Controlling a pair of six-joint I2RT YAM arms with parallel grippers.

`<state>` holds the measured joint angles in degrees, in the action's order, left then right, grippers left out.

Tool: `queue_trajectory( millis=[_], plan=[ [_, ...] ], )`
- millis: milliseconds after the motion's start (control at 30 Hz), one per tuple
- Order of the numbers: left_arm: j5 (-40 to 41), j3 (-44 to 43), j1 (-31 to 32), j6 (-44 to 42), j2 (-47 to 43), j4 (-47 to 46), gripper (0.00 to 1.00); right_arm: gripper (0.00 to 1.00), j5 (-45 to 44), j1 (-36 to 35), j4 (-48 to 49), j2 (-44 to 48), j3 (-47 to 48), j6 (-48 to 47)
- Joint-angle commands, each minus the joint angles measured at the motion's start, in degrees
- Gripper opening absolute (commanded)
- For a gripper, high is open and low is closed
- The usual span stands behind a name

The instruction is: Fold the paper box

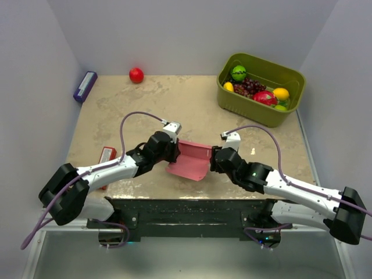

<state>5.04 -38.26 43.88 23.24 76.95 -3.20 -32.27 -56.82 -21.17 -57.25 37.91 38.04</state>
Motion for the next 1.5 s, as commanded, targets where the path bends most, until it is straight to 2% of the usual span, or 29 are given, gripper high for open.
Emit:
queue_trajectory(
  millis=[0,200,267,333,367,467,867,1467],
  plan=[
    [-0.29,-0.94,-0.37,0.84,-1.45,-0.67,0.00,0.51,-8.06,-2.15,4.29,-1.54,1.81,2.30],
    [0.24,-0.85,-0.28,0.93,-1.45,-0.67,0.00,0.43,-13.16,-3.65,4.91,-4.52,2.08,3.44],
    [0.15,-0.76,-0.28,0.84,-1.45,-0.93,0.00,0.37,-14.22,-4.09,4.82,-5.06,1.99,3.71],
    [0.06,-0.50,-0.28,0.93,-1.36,-1.19,0.00,0.25,-14.66,-4.27,5.61,-5.50,1.64,3.53],
    [0.23,-0.41,-0.28,1.10,-1.27,-1.63,0.00,0.12,-15.01,-4.44,5.87,-5.76,1.64,3.44],
    [3.65,-0.15,-0.28,2.24,-0.75,-1.81,0.00,0.00,-15.36,-5.14,5.61,-6.55,2.17,3.62],
    [16.05,0.11,-0.28,7.60,2.86,-1.28,0.00,0.00,-20.46,-10.50,3.85,-11.65,4.01,8.18],
    [23.00,-2.61,-0.28,7.87,5.49,2.32,0.00,0.00,-22.75,-13.32,2.89,-12.27,4.10,10.12]
  ],
)
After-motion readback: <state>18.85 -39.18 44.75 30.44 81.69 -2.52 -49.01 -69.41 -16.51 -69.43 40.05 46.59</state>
